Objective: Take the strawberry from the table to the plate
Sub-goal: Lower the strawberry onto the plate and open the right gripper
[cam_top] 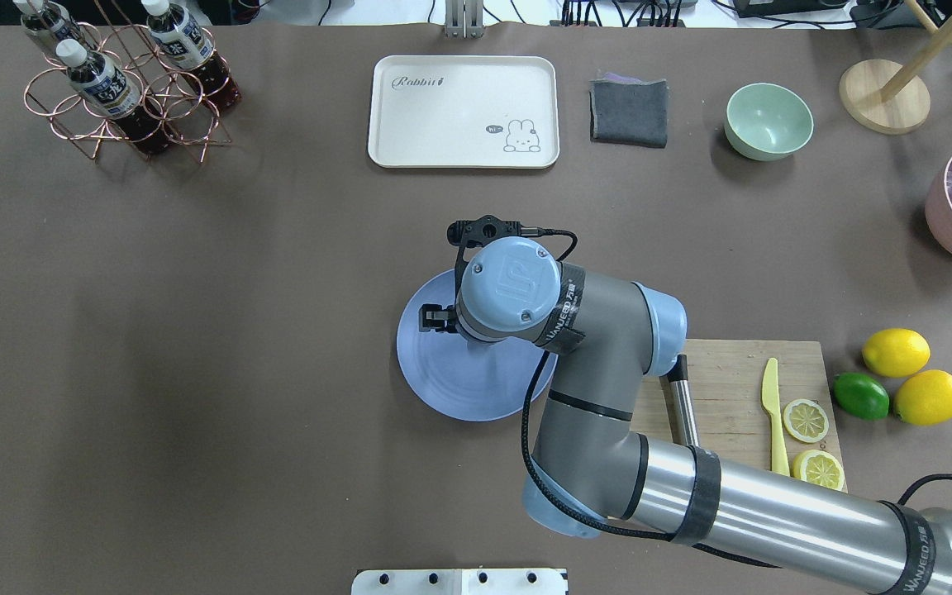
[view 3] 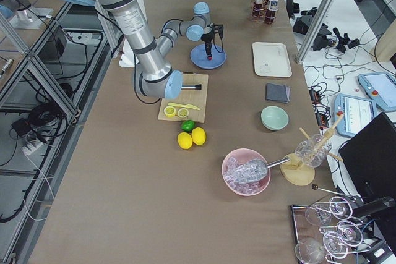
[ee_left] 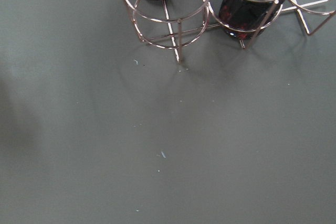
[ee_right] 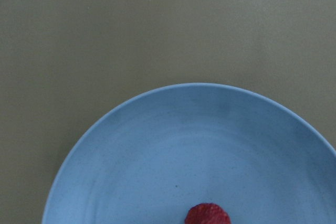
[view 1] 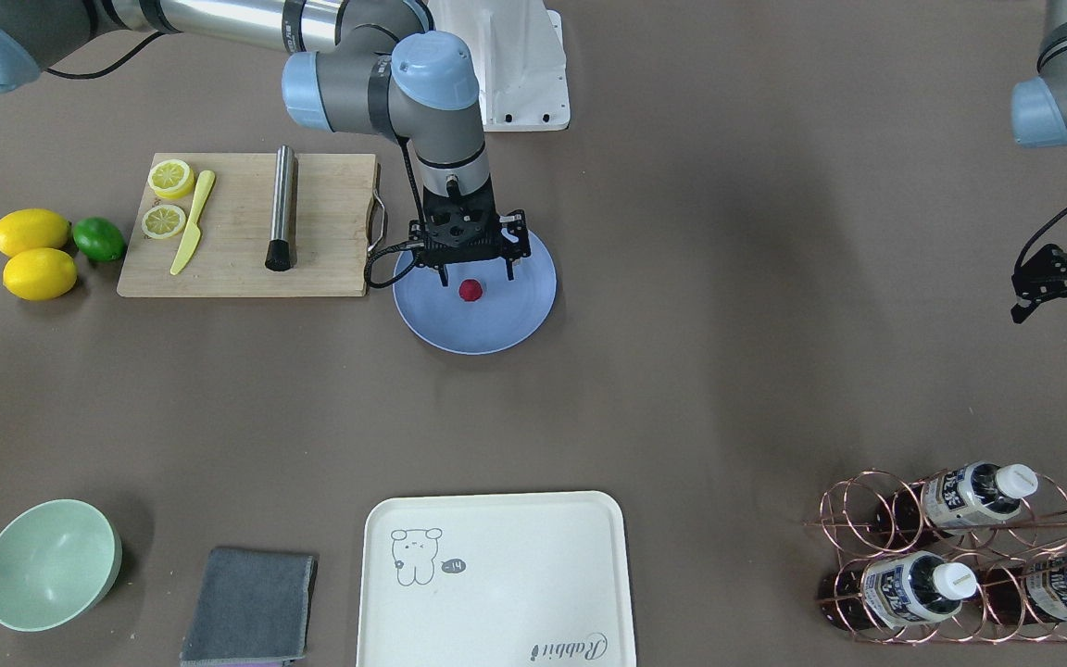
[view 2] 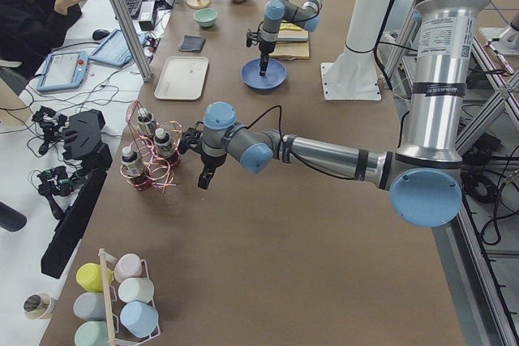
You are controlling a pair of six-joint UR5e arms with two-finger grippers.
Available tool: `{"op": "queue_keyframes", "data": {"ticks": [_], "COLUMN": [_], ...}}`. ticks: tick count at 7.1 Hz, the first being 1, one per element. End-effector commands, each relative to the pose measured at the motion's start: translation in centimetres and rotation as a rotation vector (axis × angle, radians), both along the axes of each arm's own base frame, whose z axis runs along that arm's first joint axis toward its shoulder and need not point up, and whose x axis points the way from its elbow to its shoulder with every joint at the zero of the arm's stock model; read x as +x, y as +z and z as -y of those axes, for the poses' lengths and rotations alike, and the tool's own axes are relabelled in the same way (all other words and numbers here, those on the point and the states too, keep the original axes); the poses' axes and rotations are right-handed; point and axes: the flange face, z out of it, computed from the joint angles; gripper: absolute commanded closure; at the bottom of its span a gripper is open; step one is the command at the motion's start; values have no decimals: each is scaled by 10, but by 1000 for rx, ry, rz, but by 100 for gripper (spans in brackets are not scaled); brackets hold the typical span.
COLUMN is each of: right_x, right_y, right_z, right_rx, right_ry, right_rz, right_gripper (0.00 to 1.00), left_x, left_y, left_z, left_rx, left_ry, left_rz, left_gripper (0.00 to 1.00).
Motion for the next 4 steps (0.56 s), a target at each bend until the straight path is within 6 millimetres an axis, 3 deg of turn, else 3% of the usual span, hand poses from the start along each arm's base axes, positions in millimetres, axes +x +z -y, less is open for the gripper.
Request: {"op": "queue_keyframes", "data": {"ticks": [1,2,3,4], "right_x": [61,105,169,239], "right_y": [-24,-21,6,40], "right_z": [28,49,73,102], "right_rx": [-49,-95,-76,-59], "right_ry": [6,11,-17,-47], "right_rz": [25,5,-36,-69], "right_gripper": [0,0,0,0], "left_x": [-25,-46,-76,-88], "left_y": [22,41,57,65], "left_z": [3,-8,-15,-20], "left_rx": [-4,-8,18,45], "left_ry": [2,4,18,41], "left_rz": [29,50,78,104], "left_gripper": [2,2,2,2]}}
